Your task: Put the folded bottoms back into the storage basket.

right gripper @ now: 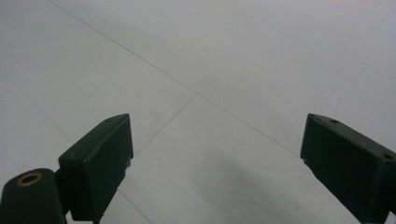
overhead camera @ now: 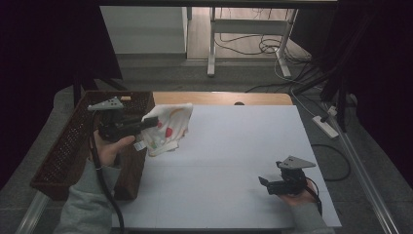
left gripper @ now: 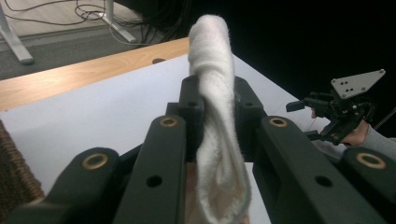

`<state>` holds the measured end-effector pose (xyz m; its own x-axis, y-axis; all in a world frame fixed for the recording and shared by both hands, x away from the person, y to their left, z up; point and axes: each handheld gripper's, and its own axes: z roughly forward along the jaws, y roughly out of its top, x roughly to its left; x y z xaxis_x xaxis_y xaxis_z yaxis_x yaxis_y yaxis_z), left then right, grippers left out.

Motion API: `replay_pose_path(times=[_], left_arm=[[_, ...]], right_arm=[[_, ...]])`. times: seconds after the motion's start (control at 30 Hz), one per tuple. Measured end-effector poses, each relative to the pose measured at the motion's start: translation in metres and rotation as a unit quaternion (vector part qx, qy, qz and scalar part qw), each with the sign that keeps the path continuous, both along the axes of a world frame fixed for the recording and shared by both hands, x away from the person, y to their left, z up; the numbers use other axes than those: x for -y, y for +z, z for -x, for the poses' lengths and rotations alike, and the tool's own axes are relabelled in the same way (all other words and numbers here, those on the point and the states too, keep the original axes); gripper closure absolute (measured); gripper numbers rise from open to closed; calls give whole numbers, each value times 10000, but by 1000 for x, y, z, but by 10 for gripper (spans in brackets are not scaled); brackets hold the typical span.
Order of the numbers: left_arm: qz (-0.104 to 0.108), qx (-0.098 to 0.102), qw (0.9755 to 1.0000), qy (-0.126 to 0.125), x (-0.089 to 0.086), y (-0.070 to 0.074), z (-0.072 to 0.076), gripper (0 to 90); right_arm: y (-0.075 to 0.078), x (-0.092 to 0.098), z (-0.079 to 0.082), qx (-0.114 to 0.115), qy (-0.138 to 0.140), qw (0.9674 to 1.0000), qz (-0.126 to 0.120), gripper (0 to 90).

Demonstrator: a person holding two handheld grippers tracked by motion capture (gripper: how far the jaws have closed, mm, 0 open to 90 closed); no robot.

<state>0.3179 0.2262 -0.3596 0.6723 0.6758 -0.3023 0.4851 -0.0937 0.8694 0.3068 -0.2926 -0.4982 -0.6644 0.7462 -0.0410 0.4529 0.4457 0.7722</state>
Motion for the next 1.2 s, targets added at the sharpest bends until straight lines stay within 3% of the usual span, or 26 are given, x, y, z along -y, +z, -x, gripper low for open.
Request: replay_pose_path(times=[1.2], left_arm=[[91, 76, 9989, 459, -43, 3, 15, 781]], right_arm=[[0, 0, 0, -20, 7, 10000, 13, 98]])
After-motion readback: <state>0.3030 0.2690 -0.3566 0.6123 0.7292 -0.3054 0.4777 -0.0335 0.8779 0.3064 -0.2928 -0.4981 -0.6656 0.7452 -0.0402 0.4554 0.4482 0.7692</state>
